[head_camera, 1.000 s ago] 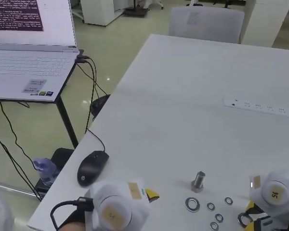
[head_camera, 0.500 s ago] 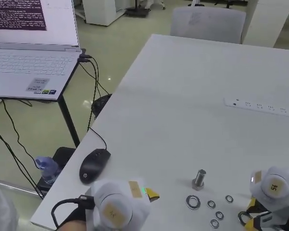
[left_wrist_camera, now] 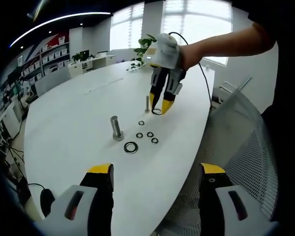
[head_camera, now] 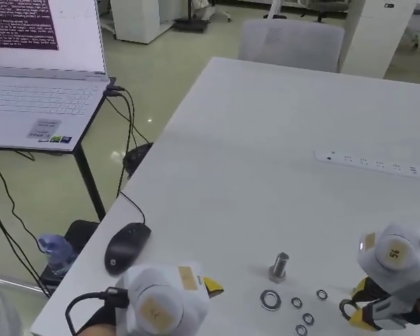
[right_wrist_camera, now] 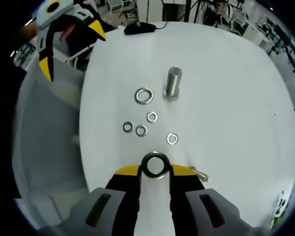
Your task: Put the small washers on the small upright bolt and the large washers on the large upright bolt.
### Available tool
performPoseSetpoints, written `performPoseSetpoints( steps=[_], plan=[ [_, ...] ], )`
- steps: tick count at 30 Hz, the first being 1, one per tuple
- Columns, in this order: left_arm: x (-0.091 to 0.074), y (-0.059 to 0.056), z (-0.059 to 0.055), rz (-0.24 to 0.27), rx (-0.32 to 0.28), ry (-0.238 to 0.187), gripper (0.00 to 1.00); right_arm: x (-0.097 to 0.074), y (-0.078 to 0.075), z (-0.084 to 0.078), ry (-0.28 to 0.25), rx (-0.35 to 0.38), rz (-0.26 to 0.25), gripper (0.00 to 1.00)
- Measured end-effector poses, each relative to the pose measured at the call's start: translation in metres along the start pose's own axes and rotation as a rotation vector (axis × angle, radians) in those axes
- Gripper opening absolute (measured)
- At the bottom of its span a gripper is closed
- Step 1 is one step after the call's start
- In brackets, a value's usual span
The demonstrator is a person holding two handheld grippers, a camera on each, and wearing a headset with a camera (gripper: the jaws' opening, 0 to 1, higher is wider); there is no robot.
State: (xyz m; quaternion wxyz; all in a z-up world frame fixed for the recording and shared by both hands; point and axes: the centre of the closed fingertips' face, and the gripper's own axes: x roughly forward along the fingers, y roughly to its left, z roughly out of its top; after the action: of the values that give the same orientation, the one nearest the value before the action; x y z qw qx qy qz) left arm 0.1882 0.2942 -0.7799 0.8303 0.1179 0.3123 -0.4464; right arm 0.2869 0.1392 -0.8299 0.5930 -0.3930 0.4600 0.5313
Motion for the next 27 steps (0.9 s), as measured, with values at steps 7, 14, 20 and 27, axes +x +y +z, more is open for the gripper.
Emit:
performPoseSetpoints(
  steps=[7,14,20,27],
  plan=[
    [0.001,-0.001,-0.001,-0.011,-0.001,0.003,0.68,-0.014,-0.001,0.012,0.002,-0.012,0.009,0.23],
    [-0.002,0.003,-0.001,-0.007,0.003,-0.001,0.68,-0.027,-0.006,0.024,0.01,-0.02,0.011,0.23],
    [-0.004,0.009,0.002,0.005,0.004,-0.021,0.74,-0.039,-0.019,0.043,0.019,-0.048,-0.006,0.23],
    [0.0,0.017,0.001,0.023,-0.011,-0.028,0.8,-0.046,-0.033,0.067,0.024,-0.093,-0.012,0.23]
  ],
)
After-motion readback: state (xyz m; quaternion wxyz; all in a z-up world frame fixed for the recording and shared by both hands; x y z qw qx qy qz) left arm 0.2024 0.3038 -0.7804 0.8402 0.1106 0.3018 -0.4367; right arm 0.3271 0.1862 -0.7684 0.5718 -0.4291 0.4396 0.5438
